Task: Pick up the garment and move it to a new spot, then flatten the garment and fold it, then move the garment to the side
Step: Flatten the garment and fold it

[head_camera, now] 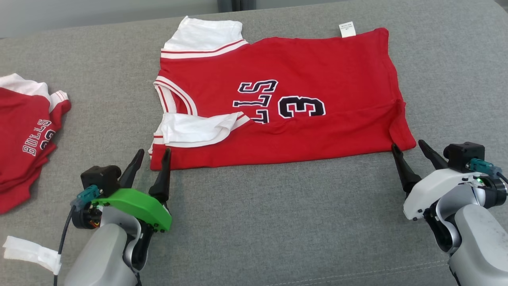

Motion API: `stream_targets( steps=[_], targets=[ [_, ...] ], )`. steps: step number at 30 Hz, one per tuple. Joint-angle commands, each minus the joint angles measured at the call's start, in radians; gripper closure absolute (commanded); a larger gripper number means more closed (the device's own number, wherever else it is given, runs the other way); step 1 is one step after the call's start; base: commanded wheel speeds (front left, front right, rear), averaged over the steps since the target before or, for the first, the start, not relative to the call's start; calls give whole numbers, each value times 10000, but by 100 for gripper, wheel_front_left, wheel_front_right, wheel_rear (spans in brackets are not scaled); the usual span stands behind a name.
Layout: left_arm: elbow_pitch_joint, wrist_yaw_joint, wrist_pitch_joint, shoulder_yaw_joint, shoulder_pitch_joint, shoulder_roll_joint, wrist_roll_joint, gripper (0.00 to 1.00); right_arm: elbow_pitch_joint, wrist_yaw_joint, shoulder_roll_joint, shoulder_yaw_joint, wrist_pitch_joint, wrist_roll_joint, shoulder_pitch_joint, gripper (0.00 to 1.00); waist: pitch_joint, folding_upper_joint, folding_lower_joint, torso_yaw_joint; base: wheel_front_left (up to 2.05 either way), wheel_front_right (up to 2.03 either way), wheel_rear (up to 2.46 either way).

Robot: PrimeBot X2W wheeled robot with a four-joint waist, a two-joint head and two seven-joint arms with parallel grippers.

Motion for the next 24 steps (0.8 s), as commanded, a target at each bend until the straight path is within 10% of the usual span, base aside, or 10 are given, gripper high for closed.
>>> stream_targets(
  steps=[1,16,17,18,19,24],
  targets=[
    [69,34,-59,-78,131,163,217,0,105,-19,-51,67,-102,-140,-137,0,37,0,0,-2,0,0,0],
    [1550,12,134,-301,-877,-146,72,0,2298,-19,166,315,-243,-1047,-1636,0,682,0,0,25,0,0,0],
    [1725,1,210,-334,-954,-224,-17,19,2466,-19,246,381,-242,-936,-1721,6,722,0,0,35,0,0,0],
    [1857,-13,228,-365,-1018,-270,-63,65,2558,-19,318,412,-379,-835,-1828,71,737,0,0,44,0,0,0],
    [1906,-22,203,-383,-1076,-288,-95,100,2625,-17,338,442,-479,-787,-1899,100,752,0,0,51,0,0,0],
    [1832,-23,27,-397,-1177,-412,-487,100,2943,-20,285,516,-1092,-527,-1990,100,596,0,0,158,0,0,0]
  ],
)
